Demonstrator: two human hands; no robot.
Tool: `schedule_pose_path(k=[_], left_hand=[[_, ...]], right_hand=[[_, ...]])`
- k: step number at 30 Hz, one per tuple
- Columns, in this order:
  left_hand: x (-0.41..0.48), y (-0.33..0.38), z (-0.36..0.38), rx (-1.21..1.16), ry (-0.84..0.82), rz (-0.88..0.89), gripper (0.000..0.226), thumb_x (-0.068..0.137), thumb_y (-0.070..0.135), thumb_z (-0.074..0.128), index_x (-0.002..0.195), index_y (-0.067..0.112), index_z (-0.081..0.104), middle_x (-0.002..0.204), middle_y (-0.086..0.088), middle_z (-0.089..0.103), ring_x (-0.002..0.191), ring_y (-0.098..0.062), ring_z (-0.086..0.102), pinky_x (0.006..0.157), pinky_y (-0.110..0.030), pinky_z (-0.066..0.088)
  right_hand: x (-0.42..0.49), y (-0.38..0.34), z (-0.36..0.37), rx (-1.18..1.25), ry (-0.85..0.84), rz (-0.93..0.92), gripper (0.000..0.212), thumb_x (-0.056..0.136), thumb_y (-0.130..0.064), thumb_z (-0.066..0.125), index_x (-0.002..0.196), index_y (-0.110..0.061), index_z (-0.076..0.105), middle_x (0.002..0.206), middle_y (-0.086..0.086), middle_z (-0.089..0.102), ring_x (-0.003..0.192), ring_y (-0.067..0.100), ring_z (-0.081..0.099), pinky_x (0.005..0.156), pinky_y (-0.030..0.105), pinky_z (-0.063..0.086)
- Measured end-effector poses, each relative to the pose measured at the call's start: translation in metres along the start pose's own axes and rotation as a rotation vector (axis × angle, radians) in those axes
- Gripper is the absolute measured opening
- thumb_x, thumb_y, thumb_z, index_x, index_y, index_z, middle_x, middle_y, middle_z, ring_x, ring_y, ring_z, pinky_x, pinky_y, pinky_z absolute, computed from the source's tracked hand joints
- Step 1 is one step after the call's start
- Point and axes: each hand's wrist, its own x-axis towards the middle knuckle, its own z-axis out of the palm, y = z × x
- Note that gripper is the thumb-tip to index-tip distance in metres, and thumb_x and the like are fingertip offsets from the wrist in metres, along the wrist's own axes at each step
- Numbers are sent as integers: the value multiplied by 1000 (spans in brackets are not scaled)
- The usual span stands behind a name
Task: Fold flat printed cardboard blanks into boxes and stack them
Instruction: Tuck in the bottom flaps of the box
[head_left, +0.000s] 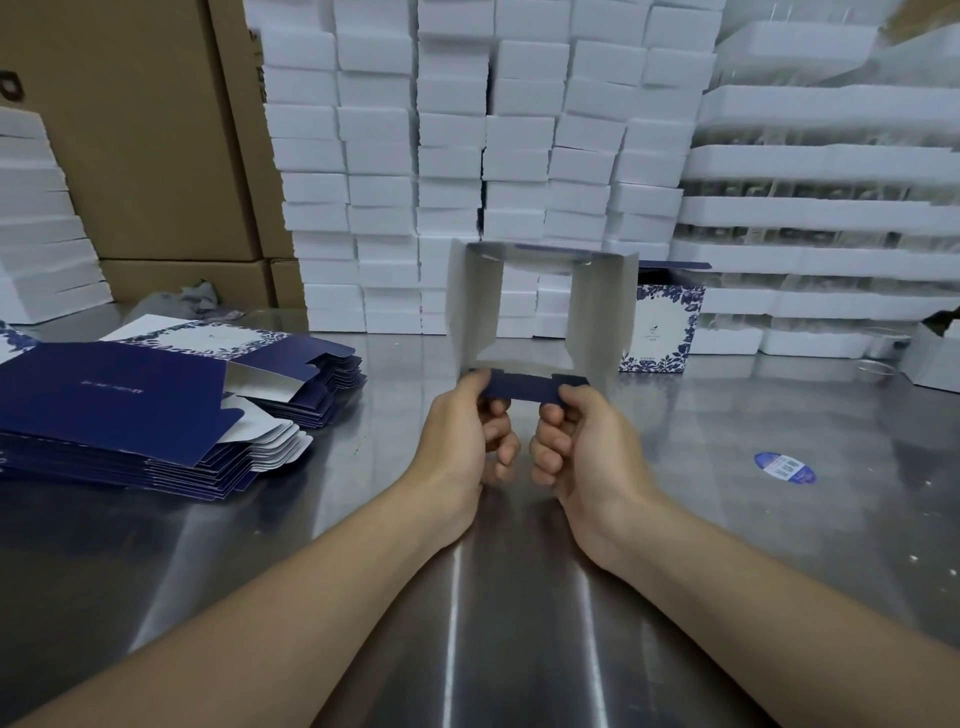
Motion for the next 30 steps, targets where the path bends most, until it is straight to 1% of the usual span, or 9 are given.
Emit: schedule_pose_path(k=[3, 6, 9, 12, 17, 21, 25, 28, 30], left_hand=[[-1, -3, 1, 98, 6, 45, 38, 108, 31, 38, 74, 16, 46, 51, 4, 35, 39, -14, 40, 39, -23, 30], [-2, -2, 2, 129, 9, 60, 36, 107, 28, 36, 75, 16, 44, 51, 4, 35, 39, -15, 40, 40, -23, 30], [-4, -2, 3, 164, 11, 86, 36, 108, 27, 35, 75, 16, 44, 50, 4, 35, 39, -15, 40, 41, -24, 31], [-5, -3, 4, 197, 19, 106, 40, 110, 31, 36, 75, 15, 44, 49, 4, 35, 39, -15, 41, 41, -23, 31], [-4, 2, 1, 104, -33, 24, 47, 104, 45, 55, 67, 19, 47, 50, 4, 36, 41, -16, 40, 43, -23, 30], [-3, 1, 1, 98, -72, 14, 41, 106, 32, 48, 68, 19, 46, 52, 3, 38, 43, -15, 39, 48, -26, 33], [-4, 0, 2, 56, -56, 14, 42, 106, 29, 48, 66, 18, 45, 49, 3, 40, 41, -13, 33, 50, -29, 29], [-6, 0, 2, 55, -49, 7, 44, 105, 32, 52, 63, 19, 45, 47, 4, 39, 42, -13, 30, 52, -32, 25], [-6, 1, 3, 65, -63, -5, 46, 104, 39, 54, 63, 19, 44, 47, 4, 39, 43, -13, 28, 52, -31, 22]], right_hand=[[0, -1, -1, 17, 38, 3, 42, 107, -37, 45, 69, -17, 44, 49, -5, 32, 41, 13, 29, 45, 25, 25], [0, -1, 0, 34, 49, 13, 50, 108, -51, 43, 71, -18, 47, 50, -7, 36, 42, 12, 29, 43, 23, 26], [3, 1, -1, 15, 58, -8, 45, 111, -45, 38, 76, -17, 45, 49, -7, 35, 41, 11, 29, 40, 22, 27], [3, 1, -3, -5, 63, -30, 40, 110, -37, 37, 76, -18, 42, 50, -7, 33, 41, 11, 27, 40, 22, 27], [0, 0, 1, -29, 35, -44, 46, 111, -44, 38, 74, -17, 45, 50, -7, 33, 43, 11, 26, 41, 22, 25], [-3, -1, 5, -40, 16, -20, 52, 108, -47, 46, 67, -17, 51, 48, -6, 37, 38, 10, 33, 40, 21, 29], [-3, -3, 3, -96, -105, 31, 55, 102, -32, 51, 48, -20, 58, 48, -3, 40, 37, 10, 35, 40, 20, 33], [-3, -2, 0, -138, -136, 52, 41, 100, -27, 49, 60, -20, 50, 51, -4, 38, 42, 10, 34, 45, 23, 28], [-1, -1, -2, -111, -130, 52, 39, 101, -25, 46, 63, -19, 47, 51, -4, 36, 41, 10, 33, 44, 22, 29]])
